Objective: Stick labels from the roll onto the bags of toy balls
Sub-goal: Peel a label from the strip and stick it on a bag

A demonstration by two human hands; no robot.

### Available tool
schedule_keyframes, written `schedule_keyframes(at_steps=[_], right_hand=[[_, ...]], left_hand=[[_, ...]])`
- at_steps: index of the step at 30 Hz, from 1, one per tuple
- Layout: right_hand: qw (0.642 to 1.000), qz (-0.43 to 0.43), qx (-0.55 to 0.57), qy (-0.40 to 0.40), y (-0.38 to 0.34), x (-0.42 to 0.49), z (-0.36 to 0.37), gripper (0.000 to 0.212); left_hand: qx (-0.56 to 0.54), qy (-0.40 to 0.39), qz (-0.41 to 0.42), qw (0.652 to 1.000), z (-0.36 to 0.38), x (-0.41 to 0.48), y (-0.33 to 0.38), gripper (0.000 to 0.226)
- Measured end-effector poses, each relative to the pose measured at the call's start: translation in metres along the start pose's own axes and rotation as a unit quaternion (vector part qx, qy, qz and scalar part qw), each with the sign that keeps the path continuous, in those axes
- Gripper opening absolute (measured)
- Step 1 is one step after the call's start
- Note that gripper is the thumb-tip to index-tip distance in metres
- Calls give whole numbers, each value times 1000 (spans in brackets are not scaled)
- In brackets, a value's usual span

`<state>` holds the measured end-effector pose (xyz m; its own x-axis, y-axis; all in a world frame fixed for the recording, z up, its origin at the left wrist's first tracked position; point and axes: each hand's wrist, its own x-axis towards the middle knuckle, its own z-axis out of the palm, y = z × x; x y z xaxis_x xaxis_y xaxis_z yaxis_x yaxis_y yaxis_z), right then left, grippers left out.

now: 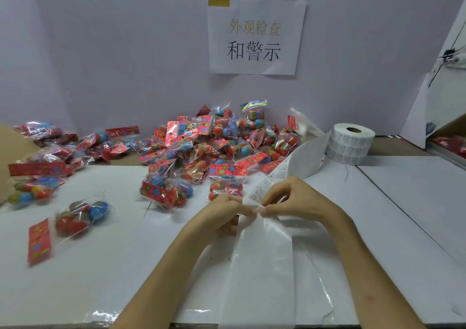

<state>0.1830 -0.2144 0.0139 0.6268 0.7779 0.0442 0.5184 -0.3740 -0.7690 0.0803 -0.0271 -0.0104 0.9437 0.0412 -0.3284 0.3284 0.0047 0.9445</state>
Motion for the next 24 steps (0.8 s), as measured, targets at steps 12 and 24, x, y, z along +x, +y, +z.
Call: schedule_keyframes(at_steps=[12,24], right_hand=[[999,10,-5,43,-2,-1,4,7],[995,-4,-22,96,0,2,4,20]], left_hand=[[22,-16,12,1000,-2,2,-1,29],[-1,49,57,997,0,2,0,30]])
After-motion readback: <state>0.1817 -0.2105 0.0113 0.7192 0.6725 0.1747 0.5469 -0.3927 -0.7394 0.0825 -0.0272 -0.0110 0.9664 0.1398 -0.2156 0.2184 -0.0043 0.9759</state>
